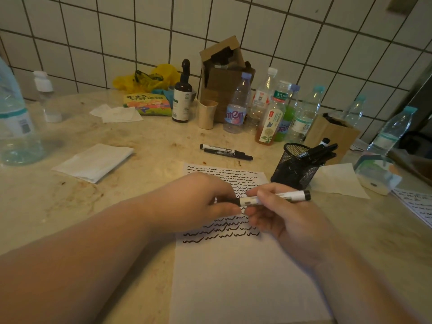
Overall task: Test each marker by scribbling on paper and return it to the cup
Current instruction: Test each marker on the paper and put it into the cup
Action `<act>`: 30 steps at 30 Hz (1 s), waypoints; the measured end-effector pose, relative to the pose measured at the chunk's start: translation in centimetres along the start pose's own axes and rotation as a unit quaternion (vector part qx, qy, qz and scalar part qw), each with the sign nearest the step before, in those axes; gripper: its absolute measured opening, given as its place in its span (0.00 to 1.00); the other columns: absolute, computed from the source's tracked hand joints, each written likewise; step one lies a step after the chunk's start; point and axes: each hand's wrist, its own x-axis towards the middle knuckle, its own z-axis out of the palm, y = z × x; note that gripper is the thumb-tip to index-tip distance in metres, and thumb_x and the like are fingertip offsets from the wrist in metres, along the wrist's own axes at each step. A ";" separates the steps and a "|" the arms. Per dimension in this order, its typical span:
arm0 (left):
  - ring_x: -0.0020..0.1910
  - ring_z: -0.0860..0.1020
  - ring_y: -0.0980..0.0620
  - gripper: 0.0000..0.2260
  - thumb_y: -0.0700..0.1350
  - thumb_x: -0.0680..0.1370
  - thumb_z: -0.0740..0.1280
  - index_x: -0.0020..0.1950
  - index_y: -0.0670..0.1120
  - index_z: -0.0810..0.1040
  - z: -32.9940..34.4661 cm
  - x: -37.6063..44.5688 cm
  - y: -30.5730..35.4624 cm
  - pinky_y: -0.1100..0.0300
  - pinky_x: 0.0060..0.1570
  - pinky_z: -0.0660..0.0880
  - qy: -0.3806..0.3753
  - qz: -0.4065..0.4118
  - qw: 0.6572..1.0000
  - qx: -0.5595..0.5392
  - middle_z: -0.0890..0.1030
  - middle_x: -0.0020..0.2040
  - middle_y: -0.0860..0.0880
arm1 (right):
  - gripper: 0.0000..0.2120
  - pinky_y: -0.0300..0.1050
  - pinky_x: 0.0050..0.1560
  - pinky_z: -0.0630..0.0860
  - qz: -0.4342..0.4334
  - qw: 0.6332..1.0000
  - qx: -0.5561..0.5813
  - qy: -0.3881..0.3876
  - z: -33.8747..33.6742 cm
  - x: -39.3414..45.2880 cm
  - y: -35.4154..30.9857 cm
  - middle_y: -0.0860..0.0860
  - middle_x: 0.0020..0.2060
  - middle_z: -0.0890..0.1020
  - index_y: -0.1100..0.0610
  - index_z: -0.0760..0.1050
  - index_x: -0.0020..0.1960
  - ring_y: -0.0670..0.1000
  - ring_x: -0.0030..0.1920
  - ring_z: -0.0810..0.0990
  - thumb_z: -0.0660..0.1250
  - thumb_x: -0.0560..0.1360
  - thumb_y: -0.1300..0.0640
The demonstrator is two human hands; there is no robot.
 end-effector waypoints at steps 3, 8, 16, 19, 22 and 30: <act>0.45 0.76 0.59 0.10 0.56 0.81 0.65 0.56 0.53 0.81 0.0 0.0 0.3 0.61 0.47 0.74 0.013 0.018 1.000 0.009 0.81 0.47 0.57 | 0.10 0.46 0.38 0.78 -0.015 1.000 0.002 -0.011 0.3 0.1 0.1 0.61 0.37 0.84 0.58 0.86 0.46 0.53 0.35 0.82 0.71 0.70 0.53; 0.38 0.74 0.56 0.11 0.55 0.83 0.61 0.41 0.57 0.73 -0.3 0.1 0.7 0.58 0.40 0.72 -0.076 0.004 0.997 -0.026 0.78 0.39 0.53 | 0.07 0.42 0.29 0.74 -0.053 0.998 -0.038 -0.022 0.0 0.1 0.3 0.60 0.30 0.82 0.59 0.85 0.40 0.53 0.29 0.78 0.71 0.73 0.56; 0.39 0.75 0.66 0.12 0.55 0.82 0.62 0.39 0.57 0.77 -2.6 -1.1 -0.8 0.67 0.42 0.68 -0.096 -0.041 0.991 -0.086 0.79 0.36 0.64 | 0.13 0.42 0.22 0.58 -0.087 0.993 -0.016 0.074 -3.7 0.3 -0.7 0.53 0.20 0.72 0.58 0.77 0.27 0.49 0.21 0.66 0.65 0.70 0.60; 0.41 0.76 0.62 0.11 0.57 0.81 0.62 0.44 0.57 0.79 -2.4 -0.5 -1.1 0.62 0.42 0.72 -0.013 -0.082 0.994 -0.065 0.80 0.40 0.59 | 0.19 0.42 0.25 0.63 -0.059 0.984 -0.119 0.119 -3.6 0.2 -0.3 0.53 0.21 0.71 0.57 0.78 0.29 0.50 0.24 0.67 0.62 0.78 0.62; 0.42 0.78 0.58 0.13 0.60 0.81 0.61 0.50 0.54 0.79 -1.3 -0.2 -1.4 0.56 0.45 0.78 -0.032 -0.085 0.996 0.025 0.81 0.43 0.56 | 0.20 0.45 0.29 0.64 -0.013 0.965 -0.222 0.138 -2.9 0.2 -0.1 0.52 0.20 0.71 0.58 0.78 0.29 0.49 0.24 0.68 0.63 0.79 0.59; 0.42 0.78 0.57 0.14 0.62 0.80 0.62 0.51 0.54 0.81 -0.5 -0.1 -2.0 0.54 0.46 0.79 -0.061 -0.094 0.993 0.042 0.81 0.43 0.56 | 0.16 0.43 0.28 0.67 0.057 0.946 -0.279 0.154 -2.8 0.3 0.2 0.55 0.23 0.73 0.60 0.79 0.32 0.48 0.25 0.70 0.64 0.77 0.58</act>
